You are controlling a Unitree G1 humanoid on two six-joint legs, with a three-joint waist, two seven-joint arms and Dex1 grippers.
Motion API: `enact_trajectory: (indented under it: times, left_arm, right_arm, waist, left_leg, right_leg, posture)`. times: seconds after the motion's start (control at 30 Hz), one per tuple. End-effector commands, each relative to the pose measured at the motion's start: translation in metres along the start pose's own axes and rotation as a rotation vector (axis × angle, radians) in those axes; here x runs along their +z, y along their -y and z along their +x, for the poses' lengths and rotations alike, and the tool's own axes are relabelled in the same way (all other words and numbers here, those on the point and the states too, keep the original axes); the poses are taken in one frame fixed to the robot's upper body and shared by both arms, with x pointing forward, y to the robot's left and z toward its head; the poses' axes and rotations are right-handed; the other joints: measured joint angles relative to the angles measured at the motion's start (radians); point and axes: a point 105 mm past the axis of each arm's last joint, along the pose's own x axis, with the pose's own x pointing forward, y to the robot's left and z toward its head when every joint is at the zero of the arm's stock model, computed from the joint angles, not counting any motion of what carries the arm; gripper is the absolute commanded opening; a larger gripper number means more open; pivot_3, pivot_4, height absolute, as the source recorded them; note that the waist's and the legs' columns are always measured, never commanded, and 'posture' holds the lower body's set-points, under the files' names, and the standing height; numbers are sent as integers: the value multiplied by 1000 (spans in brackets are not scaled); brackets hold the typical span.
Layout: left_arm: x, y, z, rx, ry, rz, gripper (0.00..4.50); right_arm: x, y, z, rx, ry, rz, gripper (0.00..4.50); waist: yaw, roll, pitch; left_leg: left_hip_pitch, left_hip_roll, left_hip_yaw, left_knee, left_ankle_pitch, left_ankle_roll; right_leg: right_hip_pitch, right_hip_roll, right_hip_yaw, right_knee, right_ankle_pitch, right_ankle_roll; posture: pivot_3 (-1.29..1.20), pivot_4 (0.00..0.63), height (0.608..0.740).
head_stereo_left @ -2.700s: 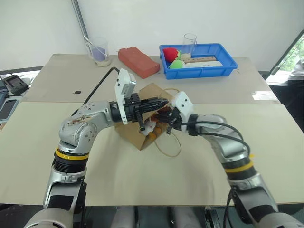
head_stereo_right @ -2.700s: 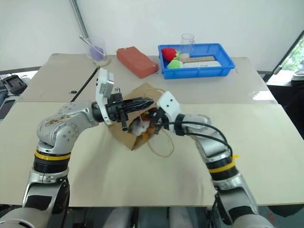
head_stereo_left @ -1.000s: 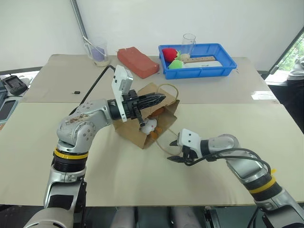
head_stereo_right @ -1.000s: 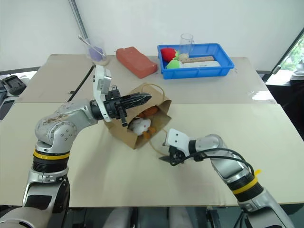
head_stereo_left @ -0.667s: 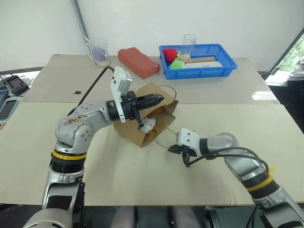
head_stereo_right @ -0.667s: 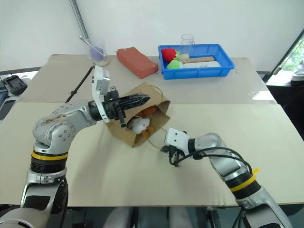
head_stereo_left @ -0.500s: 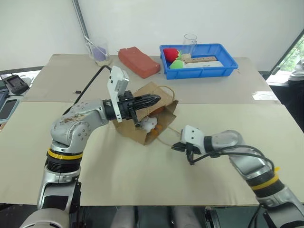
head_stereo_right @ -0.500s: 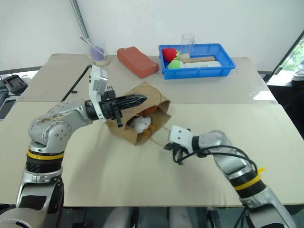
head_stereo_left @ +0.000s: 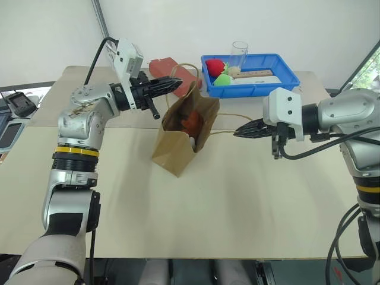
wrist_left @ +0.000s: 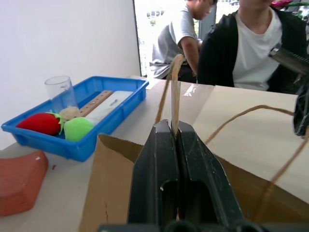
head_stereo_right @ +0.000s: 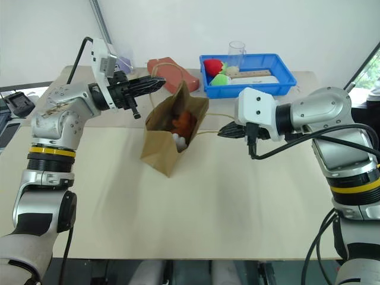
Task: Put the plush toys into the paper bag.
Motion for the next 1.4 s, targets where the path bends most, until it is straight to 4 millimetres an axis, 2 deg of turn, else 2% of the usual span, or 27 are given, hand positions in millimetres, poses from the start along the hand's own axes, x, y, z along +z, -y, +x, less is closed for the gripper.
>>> enact_trajectory:
  times: [0.03,0.13,0.33,0.57,0.77,0.8,0.83,0.93,1.1,1.17,1.3,1.4]
  left_arm:
    - [15,-1,8,-14,45,63,0]
    - [15,-2,13,-8,63,69,0]
    - [30,-12,20,36,125,91,0]
    - [19,-7,22,11,108,77,0]
    - [7,1,12,0,73,47,0]
    - [4,1,9,6,57,42,619]
    - [1,1,6,8,41,35,893]
    - [-1,3,-2,13,30,26,2199]
    - [12,4,-16,28,46,30,4489]
    - [19,8,-24,21,42,35,4500]
    - [28,14,-48,28,10,20,4500]
    - [25,16,-71,66,-23,-43,4500]
  right_arm:
    - [17,9,-13,-26,6,-87,47]
    - [32,12,-16,-28,28,-117,47]
    - [53,20,-23,-48,57,-149,47]
    - [51,16,-6,-46,59,-126,47]
    - [50,16,3,-64,71,-84,47]
    - [50,16,3,-66,77,-78,664]
    - [51,15,4,-65,85,-73,895]
    - [57,16,3,-69,121,-52,1968]
    - [62,23,-7,-104,164,4,3731]
    - [62,26,-15,-125,178,34,4401]
    - [61,29,-30,-170,224,99,4455]
    - [54,28,-41,-198,248,178,4455]
  waist:
    - [0,0,0]
    - [1,0,0]
    - [0,0,0]
    - [-1,0,0]
    - [-1,0,0]
    - [-1,0,0]
    - [-1,0,0]
    - [-3,0,0]
    - [-1,0,0]
    - [-2,0,0]
    - [-4,0,0]
    - [-4,0,0]
  left_leg:
    - [-1,0,0,0,0,0]
    - [-7,0,-1,1,0,0]
    - [-13,-1,-1,4,0,0]
    - [-12,0,-1,4,0,0]
    - [-12,-1,-1,4,0,0]
    - [-12,-1,-1,5,0,0]
    - [-12,-1,-1,5,0,0]
    - [-12,-1,-1,5,0,0]
    - [-12,0,-2,6,0,0]
    - [-12,0,-2,6,0,0]
    - [-12,0,-2,6,0,0]
    - [-11,1,-2,6,0,0]
  right_leg:
    - [-1,0,0,1,0,0]
    - [-6,0,-1,3,0,0]
    - [-14,-1,-1,5,1,0]
    - [-13,-1,-1,6,1,0]
    - [-14,-1,-1,13,1,0]
    - [-14,-1,-1,13,1,0]
    - [-14,-1,-1,13,1,0]
    - [-14,-1,-1,13,1,0]
    - [-14,-1,-1,14,1,0]
    - [-14,-1,-1,14,1,0]
    - [-14,-1,-1,14,1,0]
    - [-14,0,-1,15,1,0]
  posture:
    - [0,150,740]
    - [0,150,740]
    - [0,150,740]
    - [0,150,740]
    - [0,150,740]
    - [0,150,740]
    - [0,150,740]
    - [0,150,740]
    - [0,150,740]
    - [0,150,740]
    - [0,150,740]
    - [0,150,740]
